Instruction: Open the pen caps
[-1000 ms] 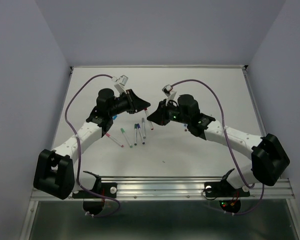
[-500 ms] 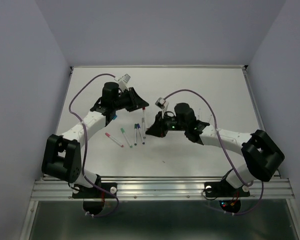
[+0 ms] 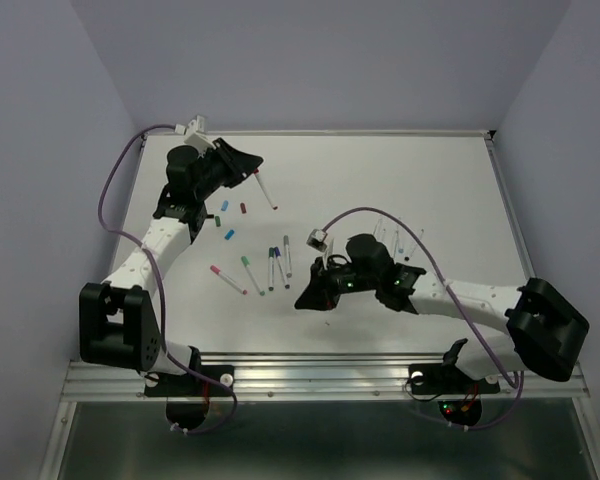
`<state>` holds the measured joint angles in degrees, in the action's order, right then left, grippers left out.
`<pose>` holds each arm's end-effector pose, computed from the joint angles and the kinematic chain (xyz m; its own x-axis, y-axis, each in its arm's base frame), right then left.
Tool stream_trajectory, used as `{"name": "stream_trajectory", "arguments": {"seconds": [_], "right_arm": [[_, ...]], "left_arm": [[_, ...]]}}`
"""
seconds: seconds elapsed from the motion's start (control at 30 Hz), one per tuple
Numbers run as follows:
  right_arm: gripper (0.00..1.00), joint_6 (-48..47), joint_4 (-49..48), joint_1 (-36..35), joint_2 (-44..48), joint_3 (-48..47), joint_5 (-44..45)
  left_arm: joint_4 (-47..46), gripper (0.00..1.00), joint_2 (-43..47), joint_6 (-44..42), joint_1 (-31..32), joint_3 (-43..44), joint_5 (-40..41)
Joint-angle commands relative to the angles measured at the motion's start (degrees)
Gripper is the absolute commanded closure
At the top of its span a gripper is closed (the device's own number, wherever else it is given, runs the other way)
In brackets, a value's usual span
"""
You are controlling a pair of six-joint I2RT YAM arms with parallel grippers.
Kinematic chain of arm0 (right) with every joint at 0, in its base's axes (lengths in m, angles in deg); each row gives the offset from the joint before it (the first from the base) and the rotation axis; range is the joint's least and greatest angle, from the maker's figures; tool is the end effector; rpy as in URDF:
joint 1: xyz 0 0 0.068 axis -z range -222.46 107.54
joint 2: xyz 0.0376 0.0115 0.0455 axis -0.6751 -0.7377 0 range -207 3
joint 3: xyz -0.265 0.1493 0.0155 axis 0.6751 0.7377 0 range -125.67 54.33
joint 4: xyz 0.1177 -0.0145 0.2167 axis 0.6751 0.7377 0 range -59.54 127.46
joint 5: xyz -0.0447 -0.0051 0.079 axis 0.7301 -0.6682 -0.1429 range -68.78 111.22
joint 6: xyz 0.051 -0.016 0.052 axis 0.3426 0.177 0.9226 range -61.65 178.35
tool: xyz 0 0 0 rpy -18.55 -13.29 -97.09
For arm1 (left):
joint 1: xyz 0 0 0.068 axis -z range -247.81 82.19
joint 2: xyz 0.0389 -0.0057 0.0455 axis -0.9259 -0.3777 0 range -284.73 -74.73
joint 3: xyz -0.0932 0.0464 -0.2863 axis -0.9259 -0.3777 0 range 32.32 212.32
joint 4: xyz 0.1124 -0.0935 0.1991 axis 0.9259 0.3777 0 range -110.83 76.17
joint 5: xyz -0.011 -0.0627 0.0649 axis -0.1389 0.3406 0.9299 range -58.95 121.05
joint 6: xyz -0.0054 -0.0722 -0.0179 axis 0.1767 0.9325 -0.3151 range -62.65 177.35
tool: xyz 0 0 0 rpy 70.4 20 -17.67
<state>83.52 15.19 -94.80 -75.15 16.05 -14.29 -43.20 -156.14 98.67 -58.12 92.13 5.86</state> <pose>0.1468 0.2496 0.2507 -0.6416 -0.2646 -0.7200 -0.7670 0.2121 0.6056 0.3325 -0.0838 0.3800 -0.3676 -0.5434 -0.7547 0.4380 0.6147 -0.6560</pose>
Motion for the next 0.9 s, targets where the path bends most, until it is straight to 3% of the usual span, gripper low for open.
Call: {"name": "stream_trajectory", "arguments": {"seconds": [0.0, 0.03, 0.1, 0.13, 0.43, 0.47, 0.53, 0.7, 0.73, 0.87], "right_arm": [[0.75, -0.65, 0.94, 4.85, 3.44, -6.80, 16.94], [0.51, -0.21, 0.94, 6.09, 3.53, -8.55, 17.92], [0.30, -0.82, 0.94, 8.47, 2.74, -10.92, 16.61], [0.25, -1.34, 0.94, 8.48, 2.39, -13.29, 16.70], [0.21, -5.39, 1.73, 9.09, -6.83, -25.69, 15.38], [0.23, -5.31, 1.73, 9.09, -7.45, -26.48, 15.38], [0.43, -5.57, 1.73, 9.09, -9.20, -28.51, 15.38], [0.79, -4.43, 1.73, 9.09, -11.50, -29.31, 13.46], [0.98, -4.43, 1.73, 9.09, -11.76, -28.52, 12.92], [0.99, -3.38, -1.24, 9.09, -10.11, -21.35, 4.69]], "left_arm": [[-2.94, 1.00, 5.37, 1.04, 0.85, -3.91, -2.58], [-2.94, 1.00, 6.08, 1.13, 1.11, -5.39, -2.58], [-2.94, 1.00, 8.36, 1.48, 2.34, -7.59, -2.15], [-3.12, 1.00, 9.07, 1.66, 2.96, -8.30, -2.06], [-3.91, 1.00, 12.76, 3.77, 9.29, -11.73, -0.56], [-4.00, 1.00, 12.85, 4.03, 9.55, -11.74, -0.39], [-4.17, 1.00, 13.11, 4.21, 10.17, -11.82, -0.21], [-4.44, 1.00, 13.64, 4.65, 10.35, -11.74, 0.14], [-4.44, 1.00, 13.64, 4.73, 10.35, -11.65, 0.14], [-3.83, 1.00, 12.94, 3.51, 10.00, -10.60, 2.68]]}}
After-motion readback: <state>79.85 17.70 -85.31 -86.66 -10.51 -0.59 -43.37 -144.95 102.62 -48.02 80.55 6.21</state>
